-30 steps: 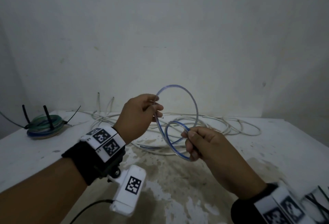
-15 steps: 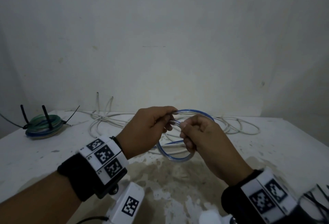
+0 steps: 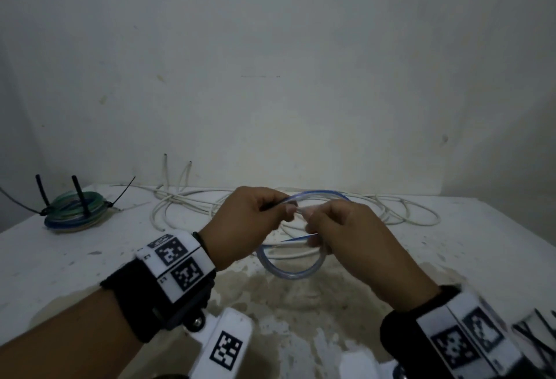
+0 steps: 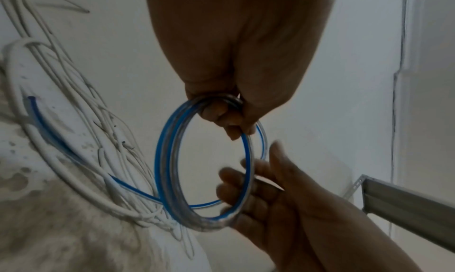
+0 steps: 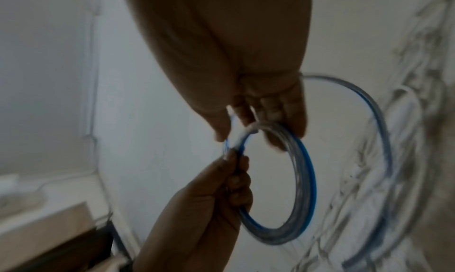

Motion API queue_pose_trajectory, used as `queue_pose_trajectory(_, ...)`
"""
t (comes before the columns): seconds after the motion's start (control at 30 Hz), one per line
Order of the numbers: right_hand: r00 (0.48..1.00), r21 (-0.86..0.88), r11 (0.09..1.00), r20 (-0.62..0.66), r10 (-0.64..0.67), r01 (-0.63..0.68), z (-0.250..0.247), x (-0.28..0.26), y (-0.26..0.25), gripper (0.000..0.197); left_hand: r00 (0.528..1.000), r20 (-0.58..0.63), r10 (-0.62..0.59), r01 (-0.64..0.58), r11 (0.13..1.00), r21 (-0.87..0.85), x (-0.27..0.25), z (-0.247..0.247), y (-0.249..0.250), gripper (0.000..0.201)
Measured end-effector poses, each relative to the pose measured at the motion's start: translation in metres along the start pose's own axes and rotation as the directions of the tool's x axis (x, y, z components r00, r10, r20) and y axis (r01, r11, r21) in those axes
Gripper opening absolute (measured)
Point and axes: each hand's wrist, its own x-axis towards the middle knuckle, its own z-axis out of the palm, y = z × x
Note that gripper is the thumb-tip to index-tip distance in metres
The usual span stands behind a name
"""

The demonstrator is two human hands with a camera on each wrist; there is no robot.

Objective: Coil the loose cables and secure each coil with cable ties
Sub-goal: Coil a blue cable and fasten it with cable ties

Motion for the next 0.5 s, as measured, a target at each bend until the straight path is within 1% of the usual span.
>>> queue_pose_trajectory(0.03,0.993,-0.225,0.973,-0.095,-0.066,0.043,-0.004,-0.001,-0.002,0.029,0.999,-0.03,-0.042,0.04,0.998,-0.044,0.001,-0.003,-0.002,0.015)
queue_pose_trajectory(0.07,0.966,-0.357,0.93,-0.195,-0.169,0.09,-0.008,-0.001,-0.007,0.022,0.996,-0.046,-0.074,0.07,0.993,-0.09,0.003,-0.006,-0.004,0.015)
queue_pose_trajectory(0.1,0.936,-0.42,0.897,-0.243,-0.257,0.137,-0.013,0.0,-0.012,0.014,0.994,-0.047,-0.096,0.089,0.988,-0.128,0.004,-0.009,-0.005,0.015)
queue_pose_trajectory(0.13,0.92,-0.471,0.862,-0.226,-0.322,0.186,-0.016,0.004,-0.014,0.023,0.994,-0.042,-0.101,0.094,0.984,-0.151,0.004,-0.011,-0.004,0.015)
queue_pose_trajectory(0.17,0.924,-0.514,0.826,-0.148,-0.352,0.233,-0.019,0.01,-0.014,0.036,0.995,-0.032,-0.095,0.088,0.983,-0.16,0.003,-0.011,-0.001,0.015)
queue_pose_trajectory(0.2,0.938,-0.515,0.817,-0.065,-0.34,0.26,-0.02,0.016,-0.013,0.04,0.996,-0.021,-0.085,0.08,0.984,-0.16,0.002,-0.011,0.001,0.014)
queue_pose_trajectory(0.23,0.95,-0.481,0.834,-0.009,-0.313,0.27,-0.022,0.02,-0.013,0.036,0.997,-0.011,-0.078,0.076,0.984,-0.164,0.001,-0.01,0.003,0.014)
queue_pose_trajectory(0.27,0.955,-0.424,0.863,0.015,-0.297,0.275,-0.022,0.022,-0.014,0.028,0.997,-0.004,-0.075,0.073,0.981,-0.179,0.0,-0.01,0.003,0.015)
queue_pose_trajectory(0.3,0.955,-0.362,0.89,0.001,-0.297,0.278,-0.023,0.024,-0.013,0.021,0.997,-0.002,-0.076,0.074,0.976,-0.204,-0.001,-0.01,0.004,0.015)
queue_pose_trajectory(0.37,0.945,-0.284,0.91,-0.038,-0.325,0.302,-0.02,0.023,-0.012,0.017,0.995,-0.019,-0.097,0.089,0.96,-0.264,-0.002,-0.011,0.002,0.016)
queue_pose_trajectory(0.5,0.907,-0.291,0.889,-0.124,-0.401,0.353,-0.009,0.017,-0.009,0.023,0.985,-0.045,-0.166,0.133,0.9,-0.415,-0.002,-0.011,0.002,0.015)
